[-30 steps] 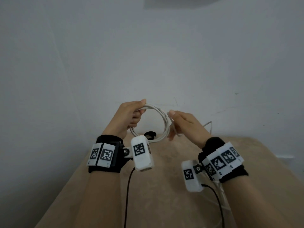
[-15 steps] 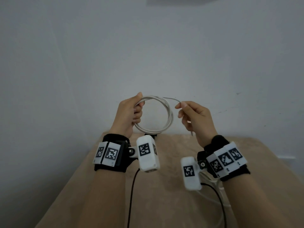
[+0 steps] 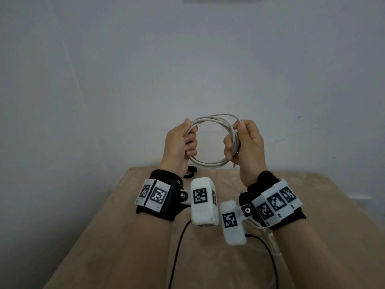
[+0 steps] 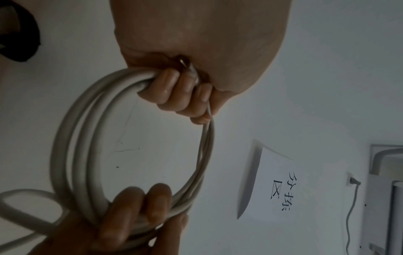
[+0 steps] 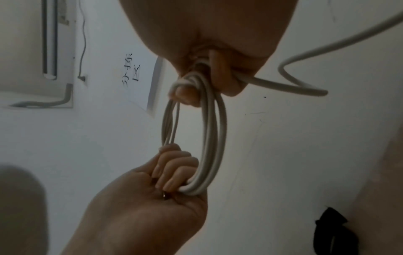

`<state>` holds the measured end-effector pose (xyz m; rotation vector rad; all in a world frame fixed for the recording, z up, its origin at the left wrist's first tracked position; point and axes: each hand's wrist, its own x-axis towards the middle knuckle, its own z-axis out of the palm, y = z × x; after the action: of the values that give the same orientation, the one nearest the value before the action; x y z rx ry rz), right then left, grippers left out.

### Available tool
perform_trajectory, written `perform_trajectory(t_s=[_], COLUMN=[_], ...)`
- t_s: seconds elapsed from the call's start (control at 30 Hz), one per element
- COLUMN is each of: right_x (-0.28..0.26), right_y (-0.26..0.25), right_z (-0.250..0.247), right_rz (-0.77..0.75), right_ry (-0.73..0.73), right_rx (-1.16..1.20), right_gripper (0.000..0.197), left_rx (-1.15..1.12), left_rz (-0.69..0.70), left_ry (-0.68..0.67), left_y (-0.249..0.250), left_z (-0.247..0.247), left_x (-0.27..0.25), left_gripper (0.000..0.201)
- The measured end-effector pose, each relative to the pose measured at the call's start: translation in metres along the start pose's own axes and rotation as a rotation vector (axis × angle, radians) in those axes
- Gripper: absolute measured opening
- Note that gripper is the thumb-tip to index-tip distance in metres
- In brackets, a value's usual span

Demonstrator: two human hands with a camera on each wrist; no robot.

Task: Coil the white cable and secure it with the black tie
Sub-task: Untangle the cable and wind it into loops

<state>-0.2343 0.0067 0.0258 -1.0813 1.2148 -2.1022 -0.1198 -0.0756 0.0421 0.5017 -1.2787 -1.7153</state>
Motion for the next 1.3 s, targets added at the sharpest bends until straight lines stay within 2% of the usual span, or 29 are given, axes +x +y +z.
perform_trajectory(t_s=[0.17, 0.33, 0.47, 0.6, 0.8, 1.03, 1.3], right_x=[0.001, 0.0, 0.001, 0.002, 0.003, 0.0, 0.001], right_y=[0.002, 0.001, 0.0, -0.004, -0.007, -0.008, -0.008], right_z=[0.002, -0.002, -0.003, -0.006, -0.015, -0.013, -0.014], right_rz=[-0.058, -0.083, -0.093, -0.09, -0.022, -0.008, 0.014], right_ry=[0.029, -0.027, -0.032, -0.035, -0.217, -0.375, -0.403], right_rx=[0.018, -0.039, -0.065, -0.091, -0.217, -0.335, -0.354], right_gripper=[0.027, 0.026, 0.027, 0.028, 0.025, 0.028, 0.027], left_rx=[-0.067, -0.233, -0.262, -0.091, 0.212, 0.505, 0.588], left_rz=[-0.05, -0.132, -0.169, -0.181, -0.232, -0.207, -0.138], left_ry=[-0.017, -0.05, -0.077, -0.137, -0.236, -0.301, -0.331], left_y=[-0.004, -0.003, -0.003, 0.001, 0.005, 0.006, 0.001], left_z=[0.003, -0.001, -0.006, -0.011, -0.012, -0.008, -0.009], left_x=[0.001, 0.003, 0.005, 0.002, -0.004, -0.008, -0.01], left_gripper=[0.039, 0.04, 0.038, 0.036, 0.047, 0.044, 0.041])
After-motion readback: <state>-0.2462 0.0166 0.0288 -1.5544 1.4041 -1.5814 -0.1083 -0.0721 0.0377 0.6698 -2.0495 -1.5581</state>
